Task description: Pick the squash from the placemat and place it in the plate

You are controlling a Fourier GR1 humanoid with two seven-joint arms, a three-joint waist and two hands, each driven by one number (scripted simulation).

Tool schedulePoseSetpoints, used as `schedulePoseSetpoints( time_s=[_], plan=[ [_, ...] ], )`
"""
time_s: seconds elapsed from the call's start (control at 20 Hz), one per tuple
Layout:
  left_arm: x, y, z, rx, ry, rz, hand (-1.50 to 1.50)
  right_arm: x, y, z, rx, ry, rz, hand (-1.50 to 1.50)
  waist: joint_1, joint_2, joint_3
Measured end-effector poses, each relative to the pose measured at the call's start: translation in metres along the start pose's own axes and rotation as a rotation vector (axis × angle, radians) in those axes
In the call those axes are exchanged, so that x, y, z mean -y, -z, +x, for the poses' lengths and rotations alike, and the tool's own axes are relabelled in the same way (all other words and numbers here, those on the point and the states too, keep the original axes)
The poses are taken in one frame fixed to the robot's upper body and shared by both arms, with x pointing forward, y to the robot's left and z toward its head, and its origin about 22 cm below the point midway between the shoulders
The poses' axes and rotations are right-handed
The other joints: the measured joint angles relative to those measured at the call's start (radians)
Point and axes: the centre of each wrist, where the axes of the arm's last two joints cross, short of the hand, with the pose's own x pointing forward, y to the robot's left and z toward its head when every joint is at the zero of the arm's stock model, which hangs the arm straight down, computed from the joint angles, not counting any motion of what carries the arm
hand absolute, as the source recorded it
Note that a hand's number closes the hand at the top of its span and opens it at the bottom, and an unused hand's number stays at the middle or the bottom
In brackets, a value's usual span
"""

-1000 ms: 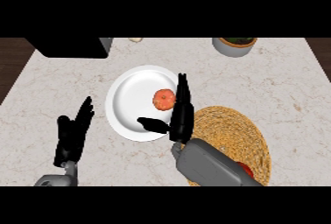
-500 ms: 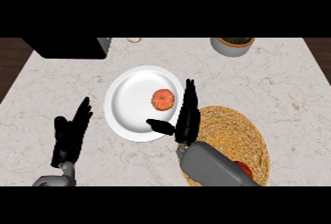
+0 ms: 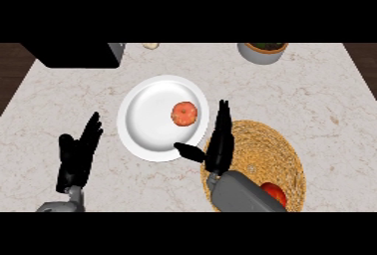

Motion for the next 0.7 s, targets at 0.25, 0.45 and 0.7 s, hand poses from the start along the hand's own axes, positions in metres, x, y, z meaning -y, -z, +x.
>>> schedulePoseSetpoints(
  time_s=[0.25,0.45,0.7],
  plan=[
    [0.003,-0.002,0.004,-0.001,0.000,0.004,0.00,0.012,-0.007,-0.016,-0.009,-0.002,-0.032,-1.50,-0.003,-0.001,0.000],
    [-0.005,0.002,0.004,0.000,0.001,0.007,0.00,0.024,-0.008,-0.024,-0.008,0.000,-0.069,-1.50,-0.004,-0.001,0.000],
    [0.001,0.004,0.000,0.002,0.001,0.000,0.00,0.045,-0.010,-0.039,-0.030,-0.007,-0.123,-1.50,-0.006,-0.001,0.000]
  ],
)
